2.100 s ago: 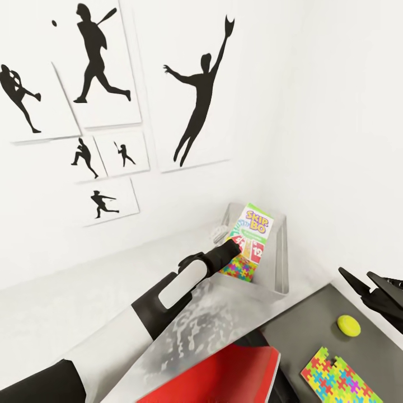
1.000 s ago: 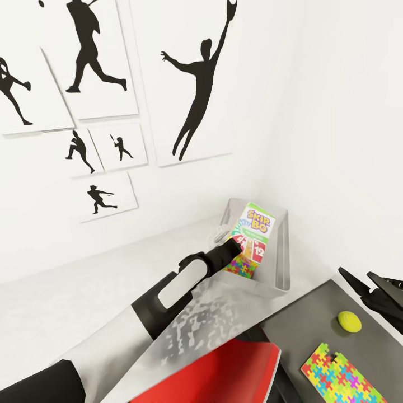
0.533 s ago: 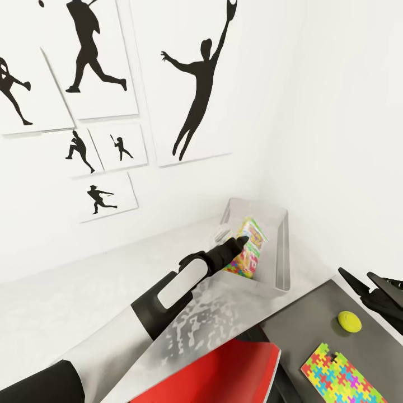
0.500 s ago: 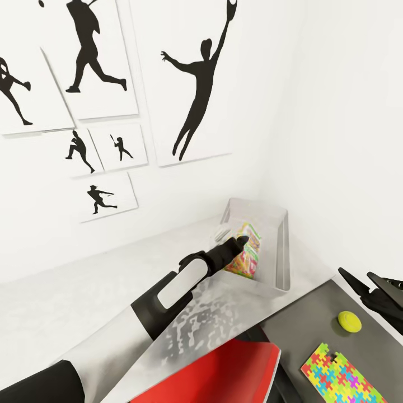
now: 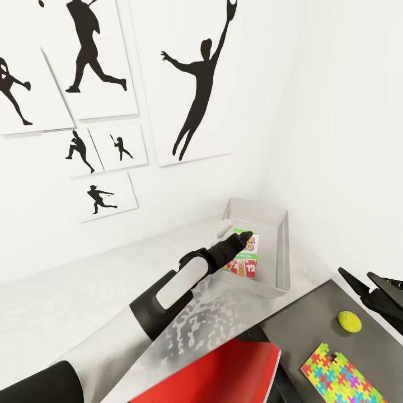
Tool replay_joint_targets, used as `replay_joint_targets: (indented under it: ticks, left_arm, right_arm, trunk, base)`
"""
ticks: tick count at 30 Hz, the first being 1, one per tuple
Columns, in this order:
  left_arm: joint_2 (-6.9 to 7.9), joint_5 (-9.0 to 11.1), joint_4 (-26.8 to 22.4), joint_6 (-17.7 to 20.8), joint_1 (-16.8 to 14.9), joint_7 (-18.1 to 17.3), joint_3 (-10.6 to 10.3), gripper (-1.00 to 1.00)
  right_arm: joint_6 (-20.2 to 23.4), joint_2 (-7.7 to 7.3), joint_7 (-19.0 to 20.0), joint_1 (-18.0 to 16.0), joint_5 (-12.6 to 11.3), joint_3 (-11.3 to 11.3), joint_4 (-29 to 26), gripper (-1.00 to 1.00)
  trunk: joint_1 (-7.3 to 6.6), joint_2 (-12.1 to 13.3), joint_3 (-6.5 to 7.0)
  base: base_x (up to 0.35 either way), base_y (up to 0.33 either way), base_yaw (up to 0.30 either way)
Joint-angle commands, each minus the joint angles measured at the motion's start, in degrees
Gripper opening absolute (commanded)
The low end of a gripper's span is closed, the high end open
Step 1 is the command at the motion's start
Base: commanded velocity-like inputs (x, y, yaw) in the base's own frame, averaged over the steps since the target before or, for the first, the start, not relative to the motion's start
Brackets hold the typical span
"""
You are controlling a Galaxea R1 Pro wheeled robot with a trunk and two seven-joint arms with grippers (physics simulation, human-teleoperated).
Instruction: Put all the toys in the child's room - the three board games (two on the bed and one on the table), the two jigsaw puzzles on the table, and the tennis ball on the table - inside the toy box on the table in the child's room.
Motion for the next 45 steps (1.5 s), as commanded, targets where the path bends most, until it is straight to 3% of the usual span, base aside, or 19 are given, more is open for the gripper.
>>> replay_joint_targets:
  ticks: [1, 6, 9, 12, 15, 21, 22, 23, 24, 26, 30, 31, 32, 35, 39, 42, 45]
  left_arm:
    - [0.00, 0.23, -0.12, 0.10, -0.05, 0.34, -0.02, 1.00]
    - [0.00, 0.24, -1.24, 0.44, -0.06, 0.38, -0.02, 1.00]
    - [0.00, 0.24, -4.32, 1.10, -0.02, 0.47, 0.00, 1.00]
    - [0.00, 0.24, -7.91, 3.18, -0.01, 0.96, 0.36, 1.00]
    - [0.00, 0.22, -10.90, 8.12, 0.02, 1.66, 1.52, 1.00]
    - [0.00, 0.41, -14.86, 21.73, 0.30, 2.10, 9.25, 1.00]
    - [0.00, 0.55, -15.53, 27.02, 0.38, 2.13, 12.53, 1.00]
    - [0.00, 0.61, -15.76, 29.84, 0.41, 2.14, 14.34, 1.00]
    - [0.00, 0.65, -16.08, 35.64, 0.46, 2.16, 18.24, 1.00]
    - [0.21, 0.63, -16.26, 41.07, 0.48, 2.18, 22.43, 1.00]
    - [1.51, 0.50, -16.36, 47.57, 0.48, 2.40, 30.31, 1.00]
    - [2.15, 0.47, -16.35, 48.46, 0.47, 2.48, 31.68, 1.00]
    - [3.83, 0.43, -16.24, 49.72, 0.41, 2.64, 33.41, 1.00]
    - [6.73, 0.42, -15.55, 50.74, 0.25, 2.98, 33.67, 1.00]
    - [9.81, 0.33, -13.03, 51.34, -0.10, 4.42, 31.28, 1.00]
    - [10.29, 0.29, -11.43, 51.41, -1.46, 6.03, 30.27, 1.00]
    - [9.84, 0.26, -9.14, 51.46, -4.03, 8.93, 29.25, 1.00]
  right_arm:
    - [0.36, -0.02, -0.01, -0.04, -0.24, 0.00, 0.00, 1.00]
    - [0.36, -0.02, -0.02, -0.04, -0.24, 0.00, 0.01, 1.00]
    - [0.36, -0.06, -0.01, -0.04, -0.24, 0.00, 0.01, 1.00]
    - [0.36, -0.18, -0.01, -0.04, -0.24, -0.06, 0.01, 1.00]
    - [0.36, -0.24, 0.00, -0.04, -0.24, -0.08, 0.01, 1.00]
    - [0.36, -0.27, 0.51, -0.04, -0.24, -0.24, 0.01, 1.00]
    - [0.36, -0.31, 0.64, -0.04, -0.24, -0.28, 0.04, 1.00]
    - [0.36, -0.32, 0.69, -0.04, -0.24, -0.30, 0.05, 1.00]
    - [0.34, -0.34, 0.76, -0.04, -0.24, -0.32, 0.05, 1.00]
    - [0.31, -0.33, 0.80, -0.04, -0.24, -0.33, 0.04, 1.00]
    - [0.29, -0.30, 0.79, -0.04, -0.24, -0.35, 0.02, 1.00]
    - [0.28, -0.30, 0.79, -0.04, -0.24, -0.35, 0.00, 1.00]
    - [0.28, -0.26, 0.79, -0.04, -0.22, -0.35, -0.04, 1.00]
    - [0.21, -0.14, 0.63, -0.04, -0.19, -0.34, -0.38, 1.00]
    - [0.21, 0.04, -0.30, -0.04, 0.53, -0.03, -1.85, 1.00]
    - [0.51, -0.17, -1.75, -0.07, 1.67, 0.14, -2.69, 1.00]
    - [3.29, -0.49, -4.90, -0.32, 2.94, 0.11, -3.22, 1.00]
  trunk:
    - [0.03, -0.11, -0.11]
    - [0.03, -0.11, -0.11]
    - [0.03, -0.11, -0.11]
    - [0.03, -0.11, -0.08]
    - [0.03, -0.11, 0.08]
    - [0.03, -0.11, 0.55]
    - [0.03, -0.11, 0.63]
    - [0.03, -0.11, 0.72]
    - [0.03, -0.11, 0.81]
    - [0.03, -0.11, 0.99]
    - [0.03, -0.11, 1.35]
    - [0.03, -0.11, 1.43]
    - [0.03, -0.11, 1.49]
    - [0.03, -0.11, 1.59]
    - [0.03, -0.11, 1.66]
    - [0.03, -0.11, 1.68]
    - [0.03, -0.11, 1.68]
  base:
    - [0.000, 0.000, 0.000]
    - [0.000, 0.000, 0.000]
    - [0.000, 0.000, 0.000]
    - [0.000, 0.000, 0.000]
    - [0.000, 0.000, 0.000]
    - [0.000, 0.000, 0.000]
    - [0.000, 0.000, 0.000]
    - [0.000, 0.000, 0.000]
    - [0.000, 0.000, 0.000]
    - [0.000, 0.000, 0.000]
    - [0.000, 0.000, 0.000]
    - [0.000, 0.000, 0.000]
    - [0.000, 0.000, 0.000]
    - [0.000, 0.000, 0.000]
    - [0.000, 0.000, 0.000]
    - [0.000, 0.000, 0.000]
    - [0.000, 0.000, 0.000]
